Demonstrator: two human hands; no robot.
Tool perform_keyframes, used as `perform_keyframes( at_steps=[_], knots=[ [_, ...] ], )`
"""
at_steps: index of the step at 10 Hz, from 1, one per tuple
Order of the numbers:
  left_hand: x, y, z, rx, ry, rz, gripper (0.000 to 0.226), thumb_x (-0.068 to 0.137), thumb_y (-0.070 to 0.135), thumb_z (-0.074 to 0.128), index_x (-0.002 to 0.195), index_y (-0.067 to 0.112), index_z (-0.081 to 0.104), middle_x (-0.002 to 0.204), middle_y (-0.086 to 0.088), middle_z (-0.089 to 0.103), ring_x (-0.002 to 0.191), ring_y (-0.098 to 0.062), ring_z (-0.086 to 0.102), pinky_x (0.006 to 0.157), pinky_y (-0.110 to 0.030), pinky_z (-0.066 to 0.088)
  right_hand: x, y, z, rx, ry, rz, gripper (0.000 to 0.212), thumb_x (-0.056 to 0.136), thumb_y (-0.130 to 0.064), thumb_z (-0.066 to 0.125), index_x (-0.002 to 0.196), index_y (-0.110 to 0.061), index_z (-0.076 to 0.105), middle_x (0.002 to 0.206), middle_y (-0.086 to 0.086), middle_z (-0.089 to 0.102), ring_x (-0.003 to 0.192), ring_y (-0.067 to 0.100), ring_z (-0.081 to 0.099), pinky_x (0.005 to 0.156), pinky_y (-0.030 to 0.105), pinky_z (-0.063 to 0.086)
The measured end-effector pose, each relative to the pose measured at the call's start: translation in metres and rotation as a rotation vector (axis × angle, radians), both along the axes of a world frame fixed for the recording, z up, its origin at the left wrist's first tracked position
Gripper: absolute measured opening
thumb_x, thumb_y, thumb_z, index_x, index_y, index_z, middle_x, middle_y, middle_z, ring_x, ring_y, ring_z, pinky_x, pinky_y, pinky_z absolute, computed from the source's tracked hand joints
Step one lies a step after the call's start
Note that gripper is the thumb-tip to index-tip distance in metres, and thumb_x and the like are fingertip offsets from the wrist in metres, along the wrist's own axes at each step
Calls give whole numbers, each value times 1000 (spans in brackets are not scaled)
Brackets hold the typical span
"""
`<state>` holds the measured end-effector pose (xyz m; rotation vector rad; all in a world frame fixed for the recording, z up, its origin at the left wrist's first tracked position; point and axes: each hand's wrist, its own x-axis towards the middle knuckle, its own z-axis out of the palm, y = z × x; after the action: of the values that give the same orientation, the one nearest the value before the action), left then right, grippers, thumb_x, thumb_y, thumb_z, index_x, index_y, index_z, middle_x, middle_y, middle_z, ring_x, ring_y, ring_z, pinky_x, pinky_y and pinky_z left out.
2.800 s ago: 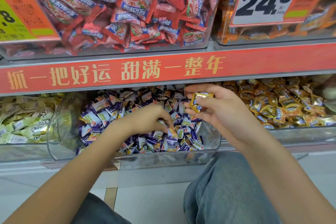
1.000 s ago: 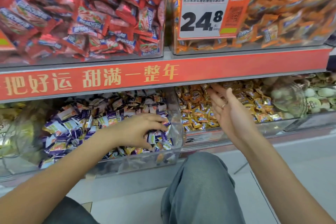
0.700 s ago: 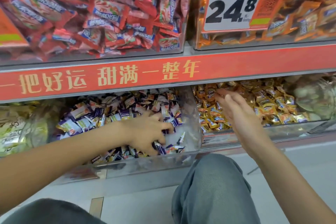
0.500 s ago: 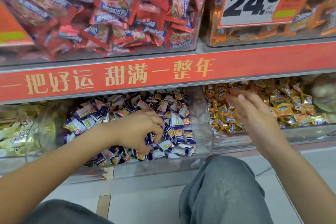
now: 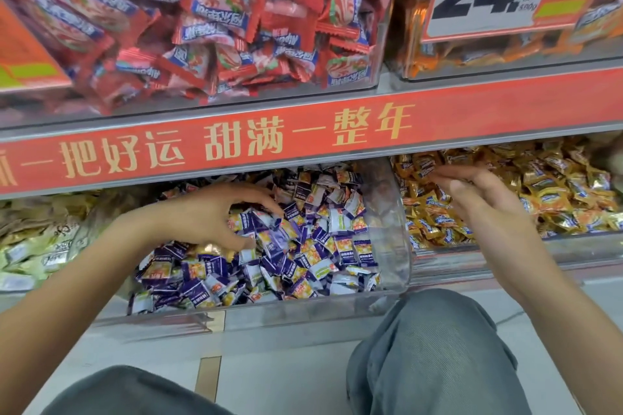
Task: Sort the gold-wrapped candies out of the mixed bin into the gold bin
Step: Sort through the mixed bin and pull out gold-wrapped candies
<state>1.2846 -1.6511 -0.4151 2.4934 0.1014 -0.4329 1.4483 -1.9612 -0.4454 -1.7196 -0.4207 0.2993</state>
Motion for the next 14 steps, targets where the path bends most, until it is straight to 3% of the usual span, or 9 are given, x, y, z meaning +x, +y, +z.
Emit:
perform_keyframes(
  at_steps=[1,3,4,5,6,9,12,13,14],
  knots=[
    [-2,3,9,1,55,-47,55,73,31,81,117,51,55,139,39,29,127,19,30,103,-14,35,1,0,0,18,29,-11,21,98,-20,49,107,-33,63,111,-16,67,111,-2,56,104,39,42],
    [0,-13,17,431,-338,-153,26,78,54,63,98,37,69,96,31,66,90,14,59,87,-10,43,0,1,-4,24,13,-20,21,97,-20,50,103,-33,65,109,-18,68,113,1,56,105,42,41],
    [2,14,-5,240,-424,119,35,91,34,61,126,32,54,120,22,58,113,4,53,100,-16,38,1,0,-3,44,49,-17,22,97,-20,49,102,-33,66,109,-18,68,114,3,57,105,43,40],
    [5,19,-20,-602,-436,543,60,87,5,64,136,31,42,121,21,53,113,5,51,104,-19,37,1,0,-3,65,55,-18,23,98,-19,48,102,-32,66,110,-17,68,114,4,57,104,43,41],
    [-1,-10,9,456,-299,-172,34,79,42,73,106,26,60,88,24,64,74,-1,59,75,-24,52,0,-1,-2,75,47,-7,22,97,-18,49,102,-31,66,110,-16,67,112,2,57,103,38,41],
    [-37,-29,28,444,-68,54,25,79,25,75,104,30,73,100,15,70,88,3,61,84,-23,48,-11,5,3,39,-79,-50,26,95,-12,50,94,-35,63,103,-15,67,101,0,59,92,30,46],
    [-12,-156,24,-800,-293,756,12,74,5,73,84,0,68,81,-13,73,73,-18,70,67,-20,55,-92,28,15,196,-487,399,34,77,-13,73,104,-35,71,102,-18,61,75,-1,57,66,8,43],
    [-4,-155,17,-807,-263,717,17,83,14,67,95,3,72,93,-7,74,87,-15,71,78,-26,58,-79,17,13,205,-395,116,25,78,-7,75,84,-31,73,88,-15,65,80,6,62,70,15,50],
    [15,-122,4,-112,-463,601,17,88,22,65,103,16,71,103,4,71,92,-6,67,85,-24,55,-40,-7,8,23,-370,-151,15,85,-15,69,86,-30,67,96,-9,69,89,4,61,83,35,53]
  ],
)
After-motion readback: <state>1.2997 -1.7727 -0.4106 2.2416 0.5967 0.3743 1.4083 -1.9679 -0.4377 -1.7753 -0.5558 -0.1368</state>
